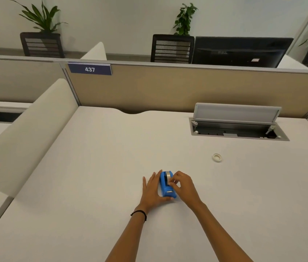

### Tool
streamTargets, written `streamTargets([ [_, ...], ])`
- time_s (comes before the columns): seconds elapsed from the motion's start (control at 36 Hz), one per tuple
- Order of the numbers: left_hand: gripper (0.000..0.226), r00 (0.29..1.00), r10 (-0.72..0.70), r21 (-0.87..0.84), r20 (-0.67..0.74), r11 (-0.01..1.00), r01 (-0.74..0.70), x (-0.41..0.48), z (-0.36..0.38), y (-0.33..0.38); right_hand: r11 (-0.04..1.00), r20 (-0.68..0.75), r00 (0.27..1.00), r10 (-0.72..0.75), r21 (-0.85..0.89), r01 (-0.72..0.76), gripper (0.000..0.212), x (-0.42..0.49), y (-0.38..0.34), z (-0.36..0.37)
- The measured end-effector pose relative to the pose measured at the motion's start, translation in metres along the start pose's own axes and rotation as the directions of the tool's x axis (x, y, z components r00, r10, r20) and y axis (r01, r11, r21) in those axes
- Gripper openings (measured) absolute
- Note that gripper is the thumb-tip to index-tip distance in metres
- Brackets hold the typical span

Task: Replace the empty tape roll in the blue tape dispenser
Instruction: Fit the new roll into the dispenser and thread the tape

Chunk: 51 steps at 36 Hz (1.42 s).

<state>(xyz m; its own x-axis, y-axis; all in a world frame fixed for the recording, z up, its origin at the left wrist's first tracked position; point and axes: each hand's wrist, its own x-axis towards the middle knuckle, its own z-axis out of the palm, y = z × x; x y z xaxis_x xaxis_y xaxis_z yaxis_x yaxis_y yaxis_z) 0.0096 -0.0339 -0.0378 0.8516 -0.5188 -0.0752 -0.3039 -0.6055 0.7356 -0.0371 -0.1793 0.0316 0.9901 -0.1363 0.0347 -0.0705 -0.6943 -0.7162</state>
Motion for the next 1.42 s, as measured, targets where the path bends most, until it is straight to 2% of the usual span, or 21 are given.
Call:
streamTargets([
  [0.44, 0.098, 1.000, 0.015, 0.057, 0.008, 0.998, -0.015, 0.002, -0.004, -0.001, 0.998, -0.002, 0.998, -0.062, -0.029, 0.062, 0.009, -0.010, 0.009, 0.007],
  [0.78, 0.097, 1.000, 0.011, 0.053, 0.009, 0.999, -0.012, 0.001, -0.005, 0.000, 0.982, 0.009, 0.993, -0.116, -0.151, 0.116, 0.010, -0.033, 0.007, 0.003],
  [0.89, 0.097, 1.000, 0.009, 0.069, 0.017, 0.998, -0.011, 0.001, -0.005, 0.001, 0.964, 0.044, 0.985, -0.167, -0.204, 0.172, 0.013, -0.040, 0.002, 0.000],
  [1.0, 0.099, 1.000, 0.007, 0.066, 0.022, 0.998, -0.008, 0.001, -0.006, 0.002, 0.910, 0.038, 0.954, -0.296, -0.292, 0.294, 0.011, -0.047, 0.001, -0.001],
  [1.03, 0.099, 1.000, 0.007, 0.064, 0.022, 0.998, -0.008, 0.001, -0.006, 0.002, 0.903, 0.041, 0.950, -0.310, -0.299, 0.308, 0.018, -0.049, 0.000, -0.002],
  [1.08, 0.099, 1.000, 0.010, 0.060, 0.022, 0.998, -0.011, 0.000, -0.006, 0.002, 0.900, 0.046, 0.948, -0.315, -0.304, 0.314, 0.051, -0.055, -0.002, -0.001],
  [1.17, 0.098, 1.000, 0.014, 0.063, 0.018, 0.998, -0.015, 0.000, -0.005, 0.002, 0.877, 0.056, 0.939, -0.340, -0.341, 0.338, 0.062, -0.061, -0.003, -0.002],
  [1.33, 0.099, 1.000, 0.010, 0.060, 0.011, 0.998, -0.011, 0.002, -0.004, 0.000, 0.829, 0.057, 0.919, -0.390, -0.413, 0.377, 0.055, -0.065, 0.005, 0.000],
  [1.36, 0.099, 1.000, 0.012, 0.056, 0.009, 0.998, -0.013, 0.002, -0.004, 0.000, 0.820, 0.048, 0.911, -0.410, -0.418, 0.391, 0.046, -0.065, 0.008, 0.001],
  [1.42, 0.099, 1.000, 0.014, 0.054, 0.011, 0.998, -0.015, 0.001, -0.004, 0.000, 0.782, 0.050, 0.877, -0.478, -0.431, 0.451, 0.014, -0.063, 0.014, 0.003],
])
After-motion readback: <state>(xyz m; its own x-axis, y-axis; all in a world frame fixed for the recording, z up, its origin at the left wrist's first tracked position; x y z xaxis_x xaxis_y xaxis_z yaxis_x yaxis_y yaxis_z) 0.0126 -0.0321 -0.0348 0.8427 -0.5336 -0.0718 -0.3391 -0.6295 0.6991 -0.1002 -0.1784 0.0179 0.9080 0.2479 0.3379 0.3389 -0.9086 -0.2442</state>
